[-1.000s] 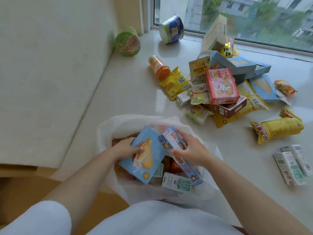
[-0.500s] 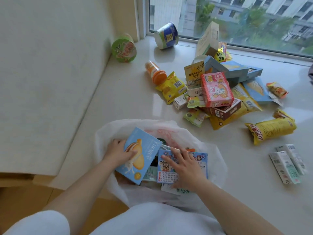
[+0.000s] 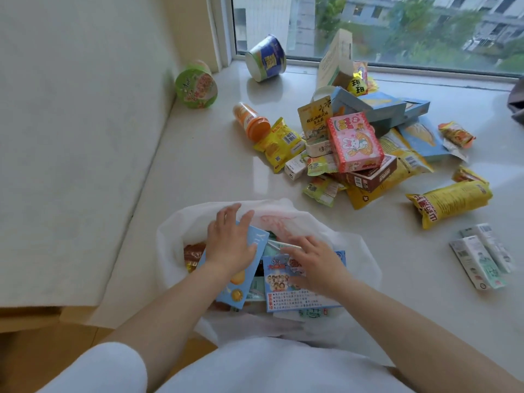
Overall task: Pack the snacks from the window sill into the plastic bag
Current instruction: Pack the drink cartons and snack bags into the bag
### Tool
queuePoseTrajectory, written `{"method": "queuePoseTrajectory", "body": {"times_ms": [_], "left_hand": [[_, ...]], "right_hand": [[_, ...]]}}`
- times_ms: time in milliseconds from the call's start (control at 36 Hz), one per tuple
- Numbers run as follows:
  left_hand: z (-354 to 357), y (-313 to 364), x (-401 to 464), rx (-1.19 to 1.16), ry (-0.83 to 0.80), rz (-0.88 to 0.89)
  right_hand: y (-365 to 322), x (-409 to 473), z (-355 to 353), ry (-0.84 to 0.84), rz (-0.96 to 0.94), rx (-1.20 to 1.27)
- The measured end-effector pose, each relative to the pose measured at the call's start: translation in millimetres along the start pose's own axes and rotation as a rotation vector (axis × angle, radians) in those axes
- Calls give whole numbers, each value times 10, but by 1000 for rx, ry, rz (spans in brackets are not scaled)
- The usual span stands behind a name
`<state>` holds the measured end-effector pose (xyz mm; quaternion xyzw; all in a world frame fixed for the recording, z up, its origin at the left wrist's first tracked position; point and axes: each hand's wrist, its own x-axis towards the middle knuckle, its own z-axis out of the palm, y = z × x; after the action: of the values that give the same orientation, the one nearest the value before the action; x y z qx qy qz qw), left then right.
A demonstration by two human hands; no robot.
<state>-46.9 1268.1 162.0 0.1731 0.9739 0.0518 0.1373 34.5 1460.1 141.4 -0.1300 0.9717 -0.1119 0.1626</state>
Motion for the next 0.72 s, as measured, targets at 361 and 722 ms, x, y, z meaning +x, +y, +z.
{"method": "queuePoseTrajectory", "body": {"times_ms": [361,722], "left_hand": [[-50,1124,341,-9,-67,262],[169,2628,539,34,-176,314]], "right_hand": [[829,-506,-208,361,625,177],[2124,-1557,-39,225,984,277]]}}
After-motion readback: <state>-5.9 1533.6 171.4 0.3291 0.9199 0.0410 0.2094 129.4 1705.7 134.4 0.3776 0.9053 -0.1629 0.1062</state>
